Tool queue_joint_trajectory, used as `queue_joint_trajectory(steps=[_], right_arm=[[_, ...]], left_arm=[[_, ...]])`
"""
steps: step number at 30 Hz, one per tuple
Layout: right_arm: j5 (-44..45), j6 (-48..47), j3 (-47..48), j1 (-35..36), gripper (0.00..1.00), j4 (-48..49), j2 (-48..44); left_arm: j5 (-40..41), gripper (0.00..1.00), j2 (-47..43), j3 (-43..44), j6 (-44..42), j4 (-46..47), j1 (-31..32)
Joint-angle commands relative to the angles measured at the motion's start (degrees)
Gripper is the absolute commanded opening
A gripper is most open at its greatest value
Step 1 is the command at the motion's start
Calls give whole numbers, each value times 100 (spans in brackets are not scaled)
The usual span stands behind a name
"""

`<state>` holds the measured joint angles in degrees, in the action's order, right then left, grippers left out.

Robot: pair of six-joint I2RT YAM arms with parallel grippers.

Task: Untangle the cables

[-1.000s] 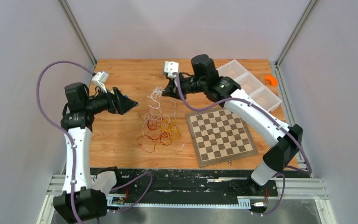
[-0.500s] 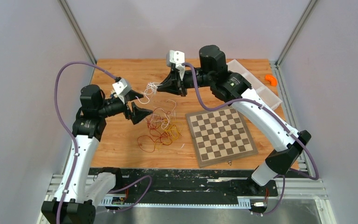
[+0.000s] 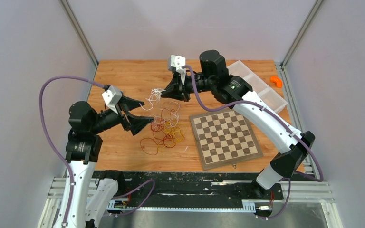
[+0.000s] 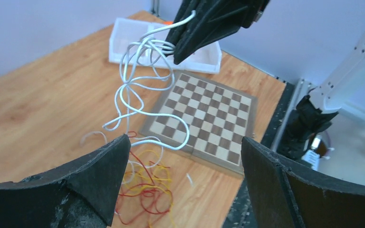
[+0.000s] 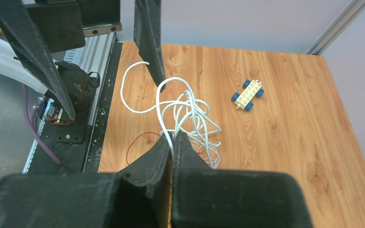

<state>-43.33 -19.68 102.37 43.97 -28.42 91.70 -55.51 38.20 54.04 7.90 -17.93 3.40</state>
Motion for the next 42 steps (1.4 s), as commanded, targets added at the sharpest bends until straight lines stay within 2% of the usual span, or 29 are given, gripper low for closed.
queue_joint_trajectory(steps=[1, 4, 5, 6, 7, 8, 9, 11, 17, 21, 24, 30, 38, 42], right_arm=[[14, 193, -65, -2, 0, 283, -32], [-6, 268, -158, 0, 0, 326, -68], [-20, 286, -197, -1, 0, 331, -94], [-26, 284, -251, 3, 0, 329, -122], [-12, 301, -305, -12, 0, 334, -156], [-32, 343, -375, -48, 0, 332, -210], [-103, 421, -440, -137, 0, 332, -256], [-353, 660, -563, -403, 0, 341, -344], [-924, 1131, -865, -1327, 0, 341, -728], [-1145, 1286, -1100, -2048, 0, 331, -1034], [-1298, 1338, -1312, -2631, 0, 333, -1218], [-1545, 1344, -1578, -3429, 0, 332, -1520], [-1666, 1328, -1681, -3585, 0, 346, -1601], [-1775, 1335, -1575, -3800, 0, 332, -1566]], left_arm=[[-2, 91, 316, -171, 1651, 739, 5], [137, 80, 539, -251, 2323, 1056, 4], [190, 69, 561, -265, 2445, 1194, 3], [304, 63, 585, -283, 2638, 1243, -6], [339, 45, 589, -286, 2704, 1337, -26], [330, 36, 594, -295, 2795, 1372, -81], [321, 16, 598, -296, 2804, 1356, -123], [301, 1, 617, -302, 2711, 1072, -341], [379, 0, 915, -364, 1462, 26, -1766], [1126, 0, 1693, -204, 241, -786, -2690], [1618, 0, 2010, -178, 18, -930, -3323], [2697, 0, 2398, -198, -636, -893, -3790], [4006, 0, 2653, -214, -1146, -669, -3923], [4518, 0, 2878, -272, -1485, -521, -4185]])
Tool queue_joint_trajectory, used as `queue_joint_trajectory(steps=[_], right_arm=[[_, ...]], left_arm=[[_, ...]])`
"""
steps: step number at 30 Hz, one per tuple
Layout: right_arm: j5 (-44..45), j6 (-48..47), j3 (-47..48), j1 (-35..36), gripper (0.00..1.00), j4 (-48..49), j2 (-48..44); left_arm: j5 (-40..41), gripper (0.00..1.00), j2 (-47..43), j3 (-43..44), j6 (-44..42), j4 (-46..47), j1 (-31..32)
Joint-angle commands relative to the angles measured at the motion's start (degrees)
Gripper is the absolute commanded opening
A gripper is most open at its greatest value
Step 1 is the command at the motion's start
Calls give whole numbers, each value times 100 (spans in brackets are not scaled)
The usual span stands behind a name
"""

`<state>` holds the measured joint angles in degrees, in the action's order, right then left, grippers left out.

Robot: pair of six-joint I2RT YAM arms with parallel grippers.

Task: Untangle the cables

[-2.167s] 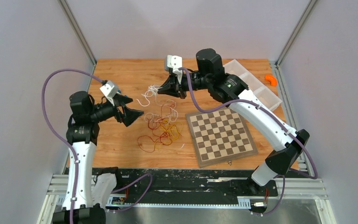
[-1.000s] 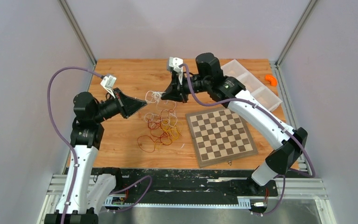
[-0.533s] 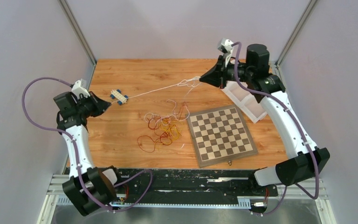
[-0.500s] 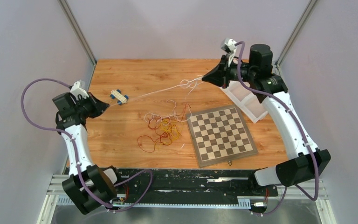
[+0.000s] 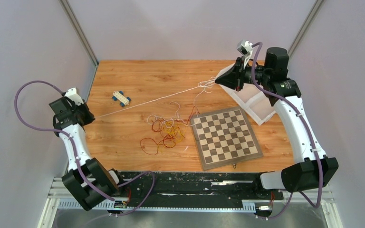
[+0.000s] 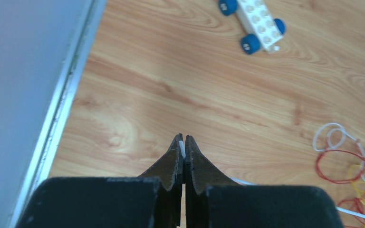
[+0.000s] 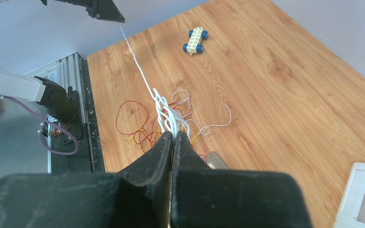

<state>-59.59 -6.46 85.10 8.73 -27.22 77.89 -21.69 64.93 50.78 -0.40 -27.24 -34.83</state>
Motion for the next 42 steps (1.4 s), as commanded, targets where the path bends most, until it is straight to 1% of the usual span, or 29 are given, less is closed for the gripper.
queue_joint_trajectory(steps=[1, 6, 9, 11, 18, 20, 24, 26, 28, 29, 30, 33, 35, 36, 37, 38, 39, 40, 41, 42], right_arm=[[-190, 13, 181, -356, 0, 224, -174], [-353, 98, 373, -788, 0, 220, -63], [-386, 115, 439, -816, 0, 231, -10], [-401, 139, 453, -996, 0, 244, 7], [-378, 310, 580, -1116, 0, 345, 71], [-376, 512, 784, -1294, 0, 470, 170], [-605, 1261, 1321, -1900, 0, 951, 466], [-726, 1368, 1421, -1983, 0, 987, 534], [-896, 1501, 1271, -1944, 0, 1090, 497], [-946, 1582, 1158, -1877, 0, 1168, 461], [-981, 1630, 1058, -1796, 0, 1209, 431], [-961, 1755, 960, -1462, 0, 1414, 367], [-912, 2082, 1059, -1270, 0, 1722, 380], [-904, 2245, 1172, -1175, 0, 1873, 403], [-886, 2400, 1293, -1086, 0, 1971, 424], [-863, 2559, 1431, -978, 0, 2063, 451], [-839, 2641, 1558, -910, 0, 2128, 466], [-810, 2709, 1729, -681, 0, 2159, 487], [-773, 2768, 1808, -522, 0, 2198, 500], [-747, 2819, 1948, -330, 0, 2245, 513]], left_arm=[[1239, 0, 231, 37, -775, 433, -467], [1458, 0, 369, -40, -1276, 518, -680], [1548, 0, 398, -94, -1441, 593, -699], [1612, 0, 420, -143, -1558, 662, -713], [1564, 0, 353, -257, -1829, 760, -786], [1609, 0, 424, -271, -1918, 834, -868], [1546, 0, 541, -294, -2122, 911, -1139], [1270, 0, 459, -287, -2156, 794, -1226], [569, 0, 232, -239, -2169, 466, -1244], [-149, 0, 27, -197, -2173, 334, -1204], [-383, 0, -91, -177, -2200, 50, -1123], [-1116, 0, -752, -210, -2344, -313, -438], [-1302, 0, -1040, -224, -2347, -472, -8], [-1390, 4, -1106, -195, -2393, -557, 107], [-1661, 23, -1119, -116, -2394, -706, 255], [-1837, 32, -1146, -70, -2403, -775, 291], [-2271, 49, -1174, 23, -2412, -860, 341], [-2665, 59, -1272, 70, -2399, -861, 387], [-2841, 78, -1351, 137, -2361, -749, 518], [-3185, 93, -1533, 181, -2199, -621, 738]])
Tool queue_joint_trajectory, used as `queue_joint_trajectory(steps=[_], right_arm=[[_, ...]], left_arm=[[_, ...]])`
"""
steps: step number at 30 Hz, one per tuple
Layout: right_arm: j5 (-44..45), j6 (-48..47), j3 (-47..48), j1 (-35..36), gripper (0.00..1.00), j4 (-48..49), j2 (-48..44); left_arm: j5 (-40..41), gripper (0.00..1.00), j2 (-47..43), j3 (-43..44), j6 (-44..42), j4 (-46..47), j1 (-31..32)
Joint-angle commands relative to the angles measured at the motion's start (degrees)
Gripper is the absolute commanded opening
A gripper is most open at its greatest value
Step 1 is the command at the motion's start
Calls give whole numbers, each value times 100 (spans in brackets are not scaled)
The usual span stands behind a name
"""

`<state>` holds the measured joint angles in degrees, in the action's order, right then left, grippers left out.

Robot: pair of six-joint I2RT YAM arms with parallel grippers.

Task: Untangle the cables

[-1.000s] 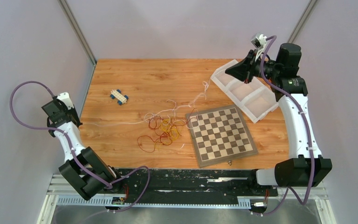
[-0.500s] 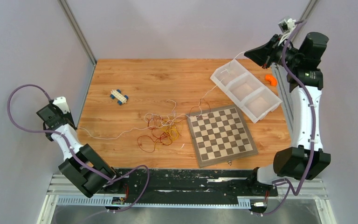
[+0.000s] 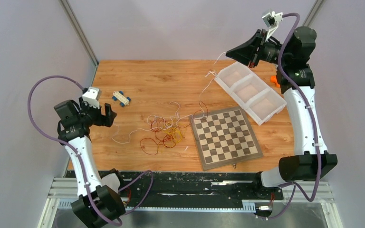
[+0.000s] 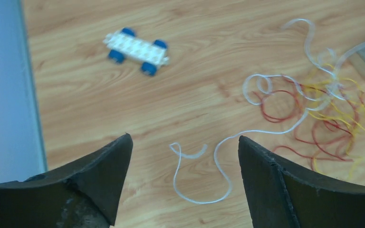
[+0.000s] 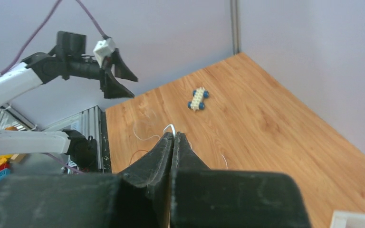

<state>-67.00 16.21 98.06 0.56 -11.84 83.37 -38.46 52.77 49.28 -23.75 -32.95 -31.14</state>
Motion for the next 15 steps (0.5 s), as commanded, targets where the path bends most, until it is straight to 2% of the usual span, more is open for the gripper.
queue_joint_trajectory(steps=[1, 5, 6, 8, 12, 15], right_arm=[[33, 607, 774, 629, 0, 731, -10], [156, 812, 1282, 1176, 0, 794, 185], [198, 848, 1406, 1307, 0, 808, 263], [299, 878, 1598, 1567, 0, 801, 381], [485, 908, 1791, 2000, 0, 806, 529], [572, 858, 1821, 2229, 0, 806, 584]], left_arm=[[-1640, 97, -411, 330, 301, 354, 515], [-1639, 100, -581, 530, 1423, 1653, 2052], [-1434, 100, -447, 686, 1629, 1758, 2732], [-1156, 100, -177, 825, 1988, 2141, 3682], [-920, 100, 351, 859, 2623, 3396, 4995], [-780, 100, 727, 837, 2860, 3937, 5610]])
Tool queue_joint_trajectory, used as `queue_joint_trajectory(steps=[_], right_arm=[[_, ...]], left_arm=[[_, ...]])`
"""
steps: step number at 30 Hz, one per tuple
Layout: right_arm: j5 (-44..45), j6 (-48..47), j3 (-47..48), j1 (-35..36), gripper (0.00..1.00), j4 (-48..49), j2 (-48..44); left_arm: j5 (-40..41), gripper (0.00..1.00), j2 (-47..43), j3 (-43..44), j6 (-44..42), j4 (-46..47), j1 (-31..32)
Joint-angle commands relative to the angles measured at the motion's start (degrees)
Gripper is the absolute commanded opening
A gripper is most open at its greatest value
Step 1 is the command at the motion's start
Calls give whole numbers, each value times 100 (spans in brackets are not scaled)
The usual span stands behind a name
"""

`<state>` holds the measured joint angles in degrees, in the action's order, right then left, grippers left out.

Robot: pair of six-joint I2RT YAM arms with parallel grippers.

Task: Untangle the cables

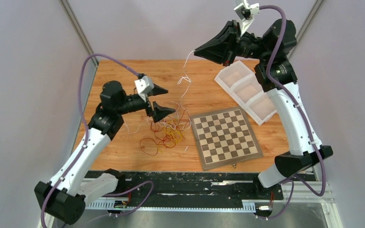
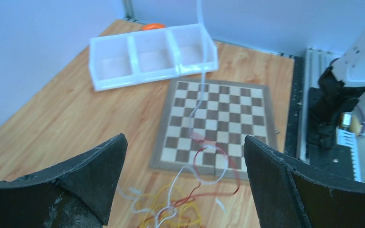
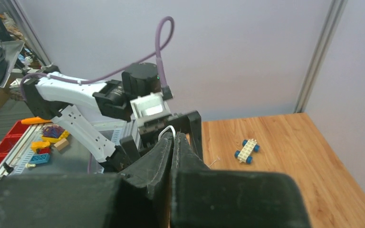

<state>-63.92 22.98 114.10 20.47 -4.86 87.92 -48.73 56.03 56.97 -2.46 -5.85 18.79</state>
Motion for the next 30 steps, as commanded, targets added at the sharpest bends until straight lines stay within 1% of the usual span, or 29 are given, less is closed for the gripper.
queue_joint_trajectory(steps=[1, 3, 5, 6, 7, 8, 9, 10, 12, 14, 15, 17, 18, 20, 21, 23, 24, 25, 26, 27, 30], right_arm=[[267, 187, 257, 294, 0, 111, 150], [266, 199, 342, 382, 0, 108, 206], [272, 251, 463, 412, 0, 119, 278], [275, 299, 524, 420, 0, 127, 300], [286, 329, 585, 412, 0, 153, 298], [312, 345, 655, 408, 0, 179, 297], [350, 358, 748, 399, 0, 203, 277], [394, 380, 852, 381, 0, 229, 267], [496, 509, 1063, 328, 0, 334, 248], [610, 732, 1214, 184, 0, 432, 233], [619, 868, 1240, 79, 0, 642, 220], [622, 991, 1191, -128, 0, 722, 183], [601, 1015, 1060, -247, 0, 716, 130], [555, 1036, 521, -557, 0, 719, -38], [532, 969, 94, -715, 0, 707, -175], [563, 616, -894, -978, 0, 582, -550], [591, 281, -1343, -1012, 0, 298, -682], [632, -94, -1750, -1018, 0, -1, -770], [630, -357, -2147, -1018, 0, -158, -850], [646, -600, -2519, -1004, 0, -273, -914], [761, -1121, -3390, -857, 0, -583, -932]], left_arm=[[388, 100, 466, 38, 792, 1523, 815], [693, 100, 688, 48, 975, 1856, 1023], [805, 90, 979, 137, 1207, 2044, 1095], [819, 74, 1188, 233, 1271, 2031, 1128], [864, 65, 1278, 265, 1286, 1917, 1132], [1074, 49, 1419, 214, 1336, 1875, 1126], [1189, 41, 1468, 120, 1345, 1826, 1105], [1346, 31, 1522, -141, 1360, 1860, 1029], [1508, 28, 1574, -664, 1500, 2178, 871], [1527, 28, 1655, -1067, 1609, 2292, 702], [1521, 28, 1678, -1167, 1630, 2309, 647], [1447, 16, 1596, -1361, 1704, 2340, 462], [1369, 5, 1530, -1357, 1718, 2280, 339], [1196, 0, 1238, -1160, 1621, 1994, 234], [1058, 0, 989, -1042, 1444, 1856, 216], [913, 0, 593, -413, 1281, 1343, 214], [881, 0, 488, -203, 1260, 992, 213], [891, 2, 321, 218, 1196, 801, 213], [935, 3, 272, 425, 1178, 362, 200], [962, 6, 212, 793, 1250, 183, 142], [715, 9, 146, 1372, 1570, -268, 54]])
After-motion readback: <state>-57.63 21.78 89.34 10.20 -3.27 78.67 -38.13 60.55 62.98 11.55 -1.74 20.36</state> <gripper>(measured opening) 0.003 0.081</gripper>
